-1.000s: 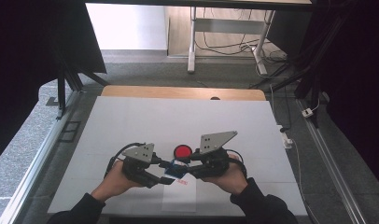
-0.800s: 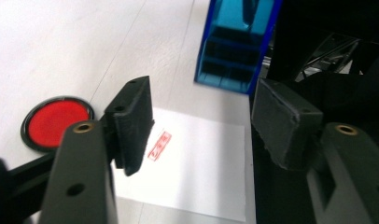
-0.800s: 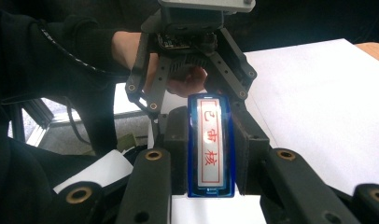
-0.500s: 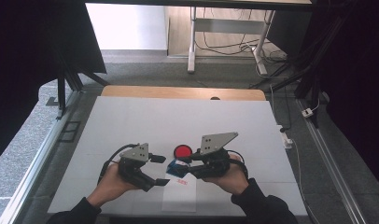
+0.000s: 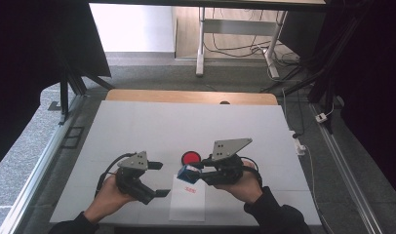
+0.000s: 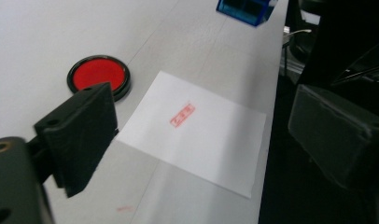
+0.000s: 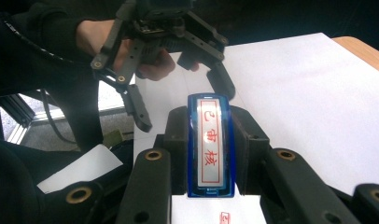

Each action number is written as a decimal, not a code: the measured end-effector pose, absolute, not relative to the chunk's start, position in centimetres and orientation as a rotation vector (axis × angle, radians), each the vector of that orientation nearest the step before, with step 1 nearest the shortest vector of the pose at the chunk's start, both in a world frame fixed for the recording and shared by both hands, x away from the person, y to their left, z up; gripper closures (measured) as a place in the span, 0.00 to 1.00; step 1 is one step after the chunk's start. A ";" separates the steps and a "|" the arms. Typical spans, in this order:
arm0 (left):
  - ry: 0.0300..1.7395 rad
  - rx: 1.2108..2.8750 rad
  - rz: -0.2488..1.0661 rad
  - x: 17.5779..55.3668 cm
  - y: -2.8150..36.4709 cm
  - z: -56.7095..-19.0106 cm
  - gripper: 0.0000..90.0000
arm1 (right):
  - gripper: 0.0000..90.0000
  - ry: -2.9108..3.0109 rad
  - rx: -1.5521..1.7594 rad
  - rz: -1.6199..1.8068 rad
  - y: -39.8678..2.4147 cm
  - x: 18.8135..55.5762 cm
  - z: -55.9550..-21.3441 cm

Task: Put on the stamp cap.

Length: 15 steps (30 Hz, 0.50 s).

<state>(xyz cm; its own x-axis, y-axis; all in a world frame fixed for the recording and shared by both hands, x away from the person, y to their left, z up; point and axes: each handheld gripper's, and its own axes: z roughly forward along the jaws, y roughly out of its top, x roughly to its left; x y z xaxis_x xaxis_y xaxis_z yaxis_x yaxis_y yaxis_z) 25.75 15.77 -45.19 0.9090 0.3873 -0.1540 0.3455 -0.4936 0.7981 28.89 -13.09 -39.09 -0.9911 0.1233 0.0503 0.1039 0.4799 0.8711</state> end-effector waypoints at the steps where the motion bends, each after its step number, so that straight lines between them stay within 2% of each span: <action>1: 0.526 2.129 0.056 25.6 15.9 -45.2 0.07 | 0.79 2.685 0.207 1.576 -13.1 28.9 -39.1; 15: 0.618 2.107 0.092 23.1 18.5 -45.7 0.04 | 0.79 2.664 0.257 1.536 -13.8 29.2 -39.2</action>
<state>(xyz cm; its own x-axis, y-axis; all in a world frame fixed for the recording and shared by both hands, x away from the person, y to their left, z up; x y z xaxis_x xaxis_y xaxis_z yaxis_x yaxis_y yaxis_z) 23.14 18.54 -45.70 0.8717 0.4617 -0.1643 0.3942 -0.4614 0.7948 29.20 -13.79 -39.16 -0.9846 0.1717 0.0342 0.1156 0.4911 0.8634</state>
